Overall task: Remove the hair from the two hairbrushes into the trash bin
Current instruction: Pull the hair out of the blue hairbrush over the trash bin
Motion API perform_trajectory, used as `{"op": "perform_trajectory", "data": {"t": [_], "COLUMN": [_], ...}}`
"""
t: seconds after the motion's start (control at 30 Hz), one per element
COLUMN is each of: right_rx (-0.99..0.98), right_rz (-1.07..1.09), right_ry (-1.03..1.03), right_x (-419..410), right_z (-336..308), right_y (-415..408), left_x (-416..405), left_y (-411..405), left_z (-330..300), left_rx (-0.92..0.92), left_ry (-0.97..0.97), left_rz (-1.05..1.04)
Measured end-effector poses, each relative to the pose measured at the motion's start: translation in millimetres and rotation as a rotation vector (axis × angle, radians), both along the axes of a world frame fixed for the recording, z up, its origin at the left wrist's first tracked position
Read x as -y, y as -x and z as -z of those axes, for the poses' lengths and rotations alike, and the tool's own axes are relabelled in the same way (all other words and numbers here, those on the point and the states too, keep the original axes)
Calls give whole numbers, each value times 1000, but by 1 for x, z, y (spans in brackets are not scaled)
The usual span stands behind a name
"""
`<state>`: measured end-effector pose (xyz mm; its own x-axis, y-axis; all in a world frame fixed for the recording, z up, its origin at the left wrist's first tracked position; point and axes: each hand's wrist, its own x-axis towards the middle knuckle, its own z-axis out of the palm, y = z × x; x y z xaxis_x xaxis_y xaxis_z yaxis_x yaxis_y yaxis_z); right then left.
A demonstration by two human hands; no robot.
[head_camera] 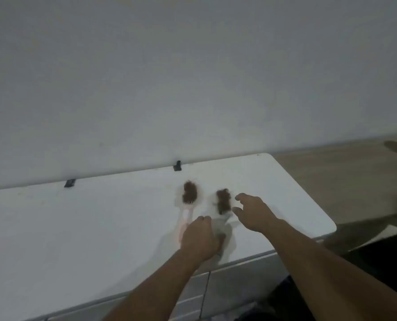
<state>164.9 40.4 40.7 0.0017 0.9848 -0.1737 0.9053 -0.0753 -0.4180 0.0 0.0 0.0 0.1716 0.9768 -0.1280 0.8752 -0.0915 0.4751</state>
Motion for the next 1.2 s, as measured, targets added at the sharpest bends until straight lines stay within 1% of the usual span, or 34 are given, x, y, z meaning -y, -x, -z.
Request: {"op": "perform_trajectory", "data": {"t": [0.1,0.23,0.33,0.57,0.73,0.8,1.0,1.1,1.2], "right_rx": [-78,-157,-244,-639,-935,-1044,-1326,-1418,-1469], "right_rz": [51,124,184,363,442,451,503,537,549], "right_ry": [-9,1,-32,-111,-99,-117,-177,-184,-143], "right_x": [-7,-13,-17,-14,5,15,58,93,132], "right_z": [14,31,41,54,57,60,71,74,74], "right_y": [3,10,13,12,7,7,0,-3,-6], "left_x": [1,-1,-3,-5,0,4,31,60,92], "left_y": [-7,-14,-19,-25,-22,-20,-19,-20,-19], "left_z": [15,29,32,39,38,40,51,57,61], "left_rx": [-57,-35,27,188,205,254,514,623,665], "left_ry": [-50,-137,-163,-176,-185,-202,-251,-252,-204], "left_rz": [-9,-36,-47,-159,-176,-163,-64,20,152]}}
